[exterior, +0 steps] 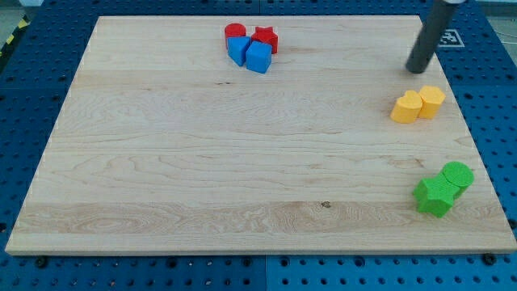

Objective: Separate blue blocks from red blocks

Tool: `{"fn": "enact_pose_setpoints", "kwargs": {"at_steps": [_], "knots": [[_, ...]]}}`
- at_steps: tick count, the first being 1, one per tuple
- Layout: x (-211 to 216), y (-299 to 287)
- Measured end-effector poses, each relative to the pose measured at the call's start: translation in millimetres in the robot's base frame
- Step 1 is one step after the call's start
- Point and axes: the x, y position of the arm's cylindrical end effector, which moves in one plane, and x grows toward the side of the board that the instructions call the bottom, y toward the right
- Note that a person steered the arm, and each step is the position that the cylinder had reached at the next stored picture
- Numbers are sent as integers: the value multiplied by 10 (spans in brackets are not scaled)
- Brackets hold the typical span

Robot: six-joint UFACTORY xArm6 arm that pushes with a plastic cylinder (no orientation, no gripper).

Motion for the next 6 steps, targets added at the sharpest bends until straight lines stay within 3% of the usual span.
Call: {"fn": "enact_pose_setpoints", "kwargs": {"at_steps": [3,6], "knots": [[-131,-1737],[-139,-2291]]}}
